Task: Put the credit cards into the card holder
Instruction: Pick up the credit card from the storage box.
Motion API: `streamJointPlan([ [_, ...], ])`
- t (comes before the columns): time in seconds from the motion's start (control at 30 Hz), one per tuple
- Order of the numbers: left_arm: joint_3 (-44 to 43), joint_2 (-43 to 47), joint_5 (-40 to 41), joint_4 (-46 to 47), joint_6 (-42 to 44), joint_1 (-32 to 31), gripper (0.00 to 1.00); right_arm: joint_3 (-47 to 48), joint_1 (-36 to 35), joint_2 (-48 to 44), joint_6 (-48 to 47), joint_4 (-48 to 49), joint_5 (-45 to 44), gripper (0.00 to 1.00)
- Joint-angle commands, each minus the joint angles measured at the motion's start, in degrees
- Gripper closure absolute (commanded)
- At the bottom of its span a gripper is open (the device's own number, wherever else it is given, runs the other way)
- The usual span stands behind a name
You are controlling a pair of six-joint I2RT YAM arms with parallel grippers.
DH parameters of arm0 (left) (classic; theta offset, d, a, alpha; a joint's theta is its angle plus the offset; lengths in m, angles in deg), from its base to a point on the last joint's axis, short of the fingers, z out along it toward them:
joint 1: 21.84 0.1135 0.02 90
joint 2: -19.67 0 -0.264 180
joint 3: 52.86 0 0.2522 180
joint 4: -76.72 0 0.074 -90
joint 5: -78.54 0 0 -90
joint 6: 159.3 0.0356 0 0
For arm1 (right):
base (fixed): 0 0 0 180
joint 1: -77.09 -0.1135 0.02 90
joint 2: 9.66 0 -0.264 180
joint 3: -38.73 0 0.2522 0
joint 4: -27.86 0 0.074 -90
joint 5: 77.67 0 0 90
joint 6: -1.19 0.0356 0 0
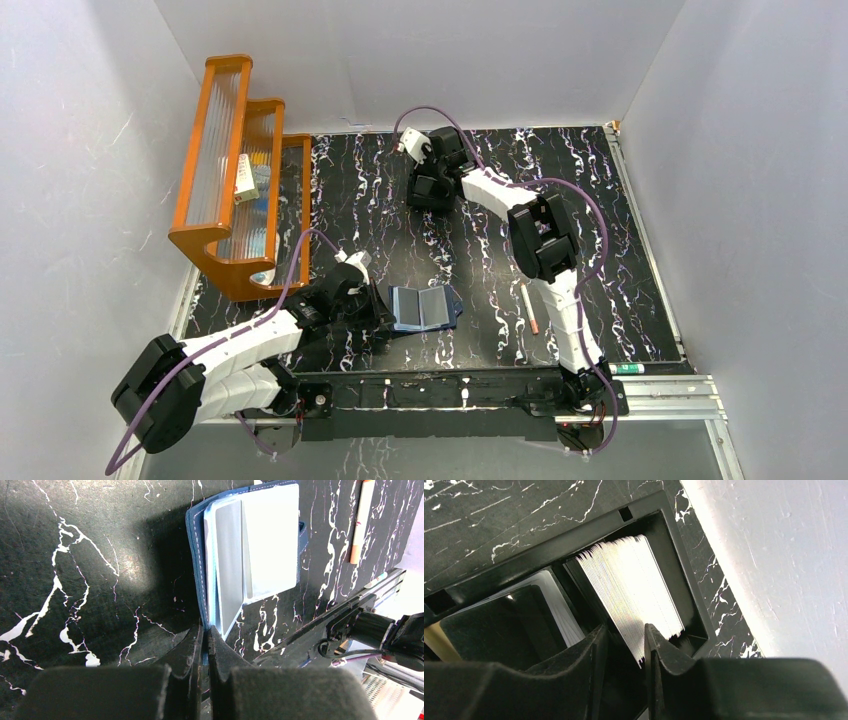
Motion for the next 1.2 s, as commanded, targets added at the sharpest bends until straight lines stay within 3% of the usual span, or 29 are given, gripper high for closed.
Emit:
streamJointPlan([
  [0.0, -0.63, -0.20, 0.41, -0.13, 0.58, -0.22, 1.00, 3.30, 0.94, -1.93, 1.29, 2.37, -0.07, 0.62],
  [0.57, -1.06, -1.18, 0.26, 0.22, 1.15, -0.26, 1.00, 4.34, 1.40, -3.69, 1.75, 2.04, -0.11, 0.75],
  [0.83, -1.32, -1.25, 0.32, 0.03, 1.54, -0.22, 1.00, 1.00, 1.38, -7.12, 3.40, 0.84, 1.11, 0.94],
  [1.0, -1.45, -1.07, 0.40, -0.05, 1.64, -0.21, 1.00, 0.13, 1.39, -9.06, 3.50, -0.97, 3.65, 1.00],
  [1.17, -2.23, -1.54, 0.72, -0.83, 1.74, -0.17, 1.00, -1.06, 1.38, -11.59, 4.91, -3.78, 6.16, 1.00],
])
